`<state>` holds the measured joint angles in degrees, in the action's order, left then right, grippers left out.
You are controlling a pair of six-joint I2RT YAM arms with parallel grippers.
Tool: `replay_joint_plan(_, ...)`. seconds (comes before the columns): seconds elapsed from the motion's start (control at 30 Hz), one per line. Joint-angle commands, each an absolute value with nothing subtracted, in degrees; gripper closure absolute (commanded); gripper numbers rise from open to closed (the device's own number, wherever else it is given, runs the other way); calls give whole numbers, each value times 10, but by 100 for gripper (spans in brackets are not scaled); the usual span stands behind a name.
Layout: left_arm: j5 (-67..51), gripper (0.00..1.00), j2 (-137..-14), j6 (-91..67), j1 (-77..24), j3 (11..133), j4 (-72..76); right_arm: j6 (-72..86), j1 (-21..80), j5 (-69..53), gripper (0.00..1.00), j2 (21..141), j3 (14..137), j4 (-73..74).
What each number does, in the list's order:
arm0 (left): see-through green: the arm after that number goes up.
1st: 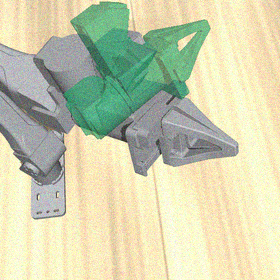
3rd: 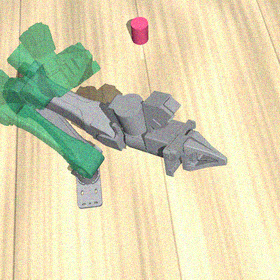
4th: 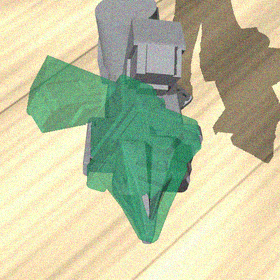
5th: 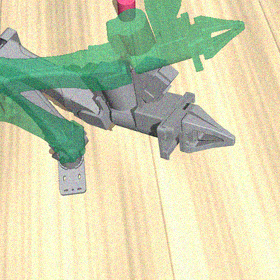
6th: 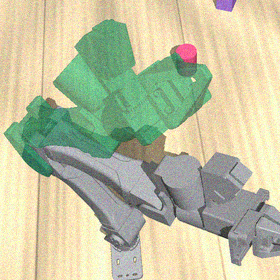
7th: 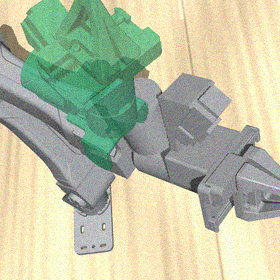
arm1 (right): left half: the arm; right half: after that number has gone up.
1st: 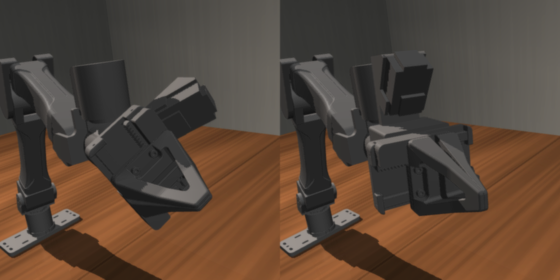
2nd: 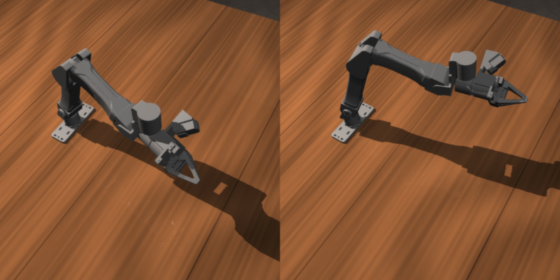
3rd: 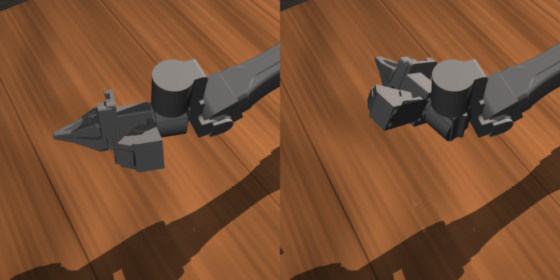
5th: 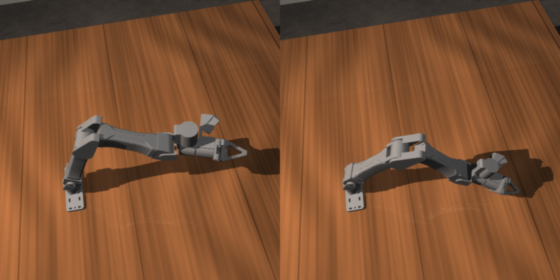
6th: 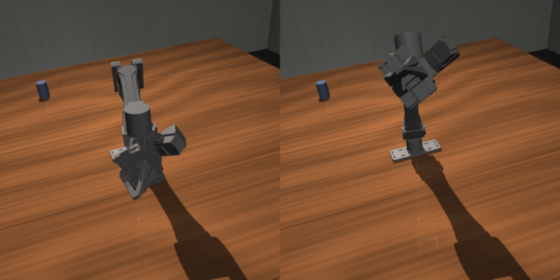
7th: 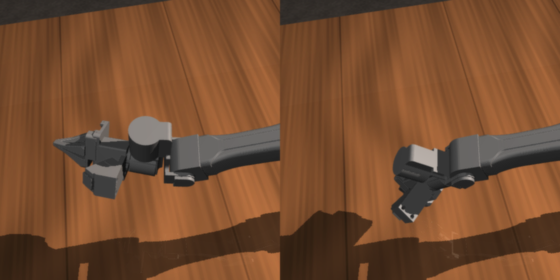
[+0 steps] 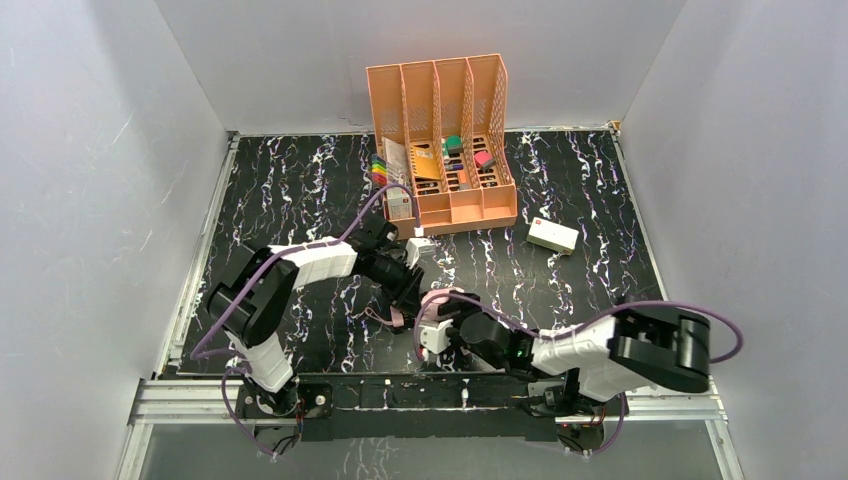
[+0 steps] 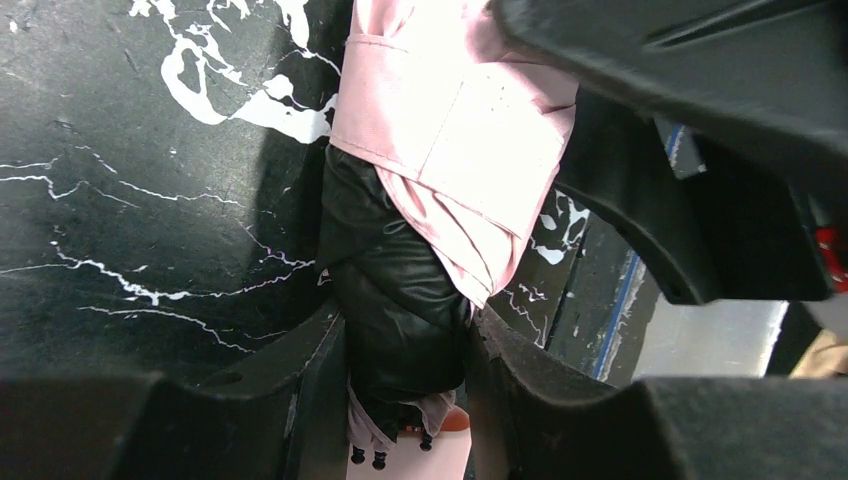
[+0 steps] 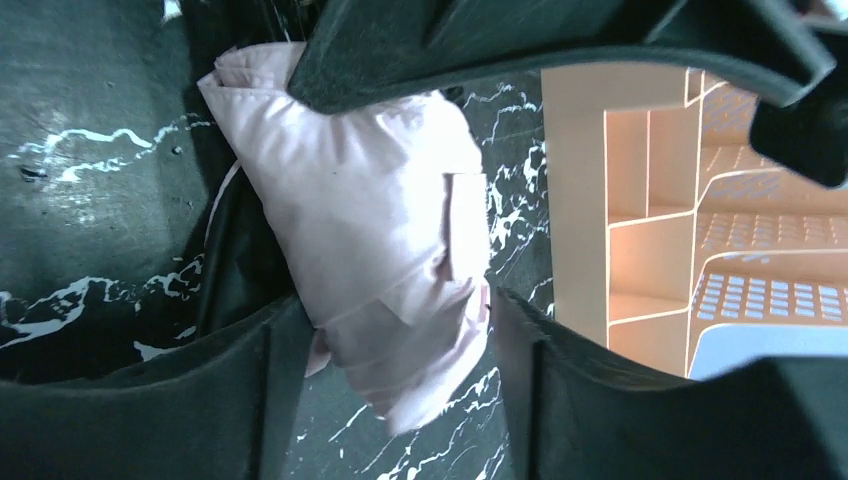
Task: Put away the umbrella
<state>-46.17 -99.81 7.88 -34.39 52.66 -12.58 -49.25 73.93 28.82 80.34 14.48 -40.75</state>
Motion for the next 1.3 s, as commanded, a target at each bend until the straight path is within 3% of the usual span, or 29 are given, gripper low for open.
replay_joint_plan(0.0, -316, 100, -976, 100, -351, 522, -166, -406, 740, 242, 24, 702, 190, -284)
replay_joint_plan(0.37, -215, 100, -960, 119, -399, 514, -165, -181, 734, 230, 26, 503, 255, -46)
replay_joint_plan(0.57, -189, 100, -957, 117, -419, 509, -157, -54, 657, 212, 27, 459, 288, 18)
replay_joint_plan(0.87, -158, 100, -958, 100, -451, 503, -148, 207, 456, 94, 34, 546, 372, 174)
replay_joint_plan(1.13, -133, 100, -959, 38, -470, 500, -143, 399, 429, 58, 31, 598, 379, 249)
replay_joint_plan(1.27, -118, 100, -965, 4, -475, 500, -142, 468, 424, 52, 36, 594, 341, 246)
